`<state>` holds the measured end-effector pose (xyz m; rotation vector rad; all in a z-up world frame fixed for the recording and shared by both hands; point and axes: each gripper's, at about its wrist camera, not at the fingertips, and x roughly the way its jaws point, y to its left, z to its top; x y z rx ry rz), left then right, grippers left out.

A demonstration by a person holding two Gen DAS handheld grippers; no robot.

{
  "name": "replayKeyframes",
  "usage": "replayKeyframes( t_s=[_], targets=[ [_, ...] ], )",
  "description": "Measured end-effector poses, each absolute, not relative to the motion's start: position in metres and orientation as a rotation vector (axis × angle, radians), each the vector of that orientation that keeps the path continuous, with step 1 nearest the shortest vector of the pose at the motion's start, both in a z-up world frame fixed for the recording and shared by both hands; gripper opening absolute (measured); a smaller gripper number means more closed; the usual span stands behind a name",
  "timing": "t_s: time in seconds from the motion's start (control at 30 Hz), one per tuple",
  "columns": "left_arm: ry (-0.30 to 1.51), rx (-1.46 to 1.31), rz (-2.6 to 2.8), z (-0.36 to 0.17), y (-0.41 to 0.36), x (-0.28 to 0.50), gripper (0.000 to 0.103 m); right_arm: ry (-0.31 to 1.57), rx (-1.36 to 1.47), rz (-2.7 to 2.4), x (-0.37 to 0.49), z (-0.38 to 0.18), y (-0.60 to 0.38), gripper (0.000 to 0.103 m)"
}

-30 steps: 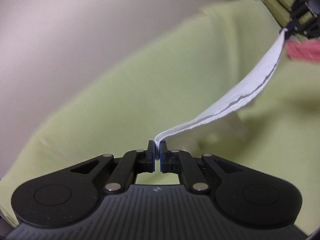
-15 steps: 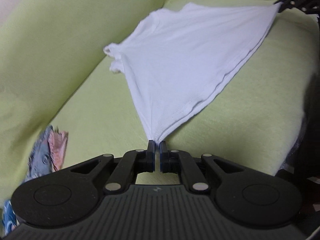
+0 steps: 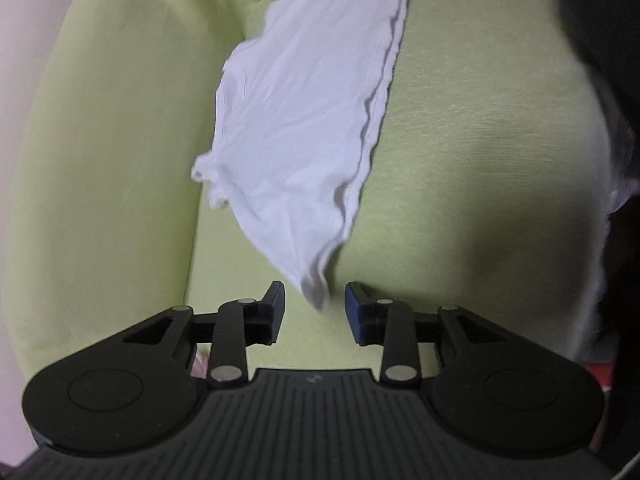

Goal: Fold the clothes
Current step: 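Lower the held tank top onto the sofa seat with both grippers, then open both grippers and release the tank top hem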

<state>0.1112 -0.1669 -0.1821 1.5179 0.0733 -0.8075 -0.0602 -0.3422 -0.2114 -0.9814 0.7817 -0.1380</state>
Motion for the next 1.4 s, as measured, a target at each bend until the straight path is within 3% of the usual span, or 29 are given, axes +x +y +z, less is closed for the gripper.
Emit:
replayKeyframes(
  t_s=[0.03, 0.1, 0.13, 0.17, 0.2, 0.23, 0.7, 1.0, 1.1, 1.17, 1.23, 1.4],
  targets=[
    [0.039, 1.554, -0.798, -0.187, -0.169, 0.113, 0.030, 0.770, -0.993, -0.146, -0.058, -0.213, -0.341, 0.036],
    [0.012, 1.604, -0.805, -0.193, -0.174, 0.118, 0.019, 0.754, -1.022, -0.149, -0.053, -0.217, -0.337, 0.031],
    [0.013, 1.620, -0.818, -0.194, -0.176, 0.120, 0.006, 0.745, -1.044, -0.145, -0.051, -0.219, -0.335, 0.026],
    [0.019, 1.630, -0.835, -0.194, -0.176, 0.121, 0.004, 0.744, -1.067, -0.136, -0.050, -0.221, -0.333, 0.024],
    [0.008, 1.645, -0.848, -0.194, -0.175, 0.122, 0.004, 0.749, -1.087, -0.122, -0.049, -0.222, -0.332, 0.016],
    [-0.006, 1.664, -0.857, -0.194, -0.173, 0.122, 0.004, 0.750, -1.093, -0.109, -0.049, -0.222, -0.332, 0.001],
    [-0.027, 1.649, -0.923, -0.147, -0.137, 0.097, 0.003, 0.737, -1.037, -0.032, -0.082, -0.155, -0.371, 0.000],
    [0.035, 1.669, -0.957, -0.192, -0.130, 0.074, 0.004, 0.823, -0.973, 0.067, -0.092, -0.190, -0.360, 0.000],
    [0.050, 1.669, -0.951, -0.197, -0.132, 0.072, 0.003, 0.859, -0.964, 0.086, -0.090, -0.207, -0.357, 0.009],
    [0.114, 1.660, -0.993, -0.185, -0.128, 0.075, 0.021, 0.862, -0.948, 0.085, -0.090, -0.205, -0.360, 0.025],
    [0.208, 1.638, -1.046, -0.168, -0.119, 0.083, 0.040, 0.881, -0.841, 0.101, -0.091, -0.188, -0.374, 0.053],
    [0.465, 1.379, -1.066, -0.107, -0.122, 0.121, 0.035, 0.902, -0.378, 0.053, -0.071, -0.129, -0.455, 0.056]
  ],
)
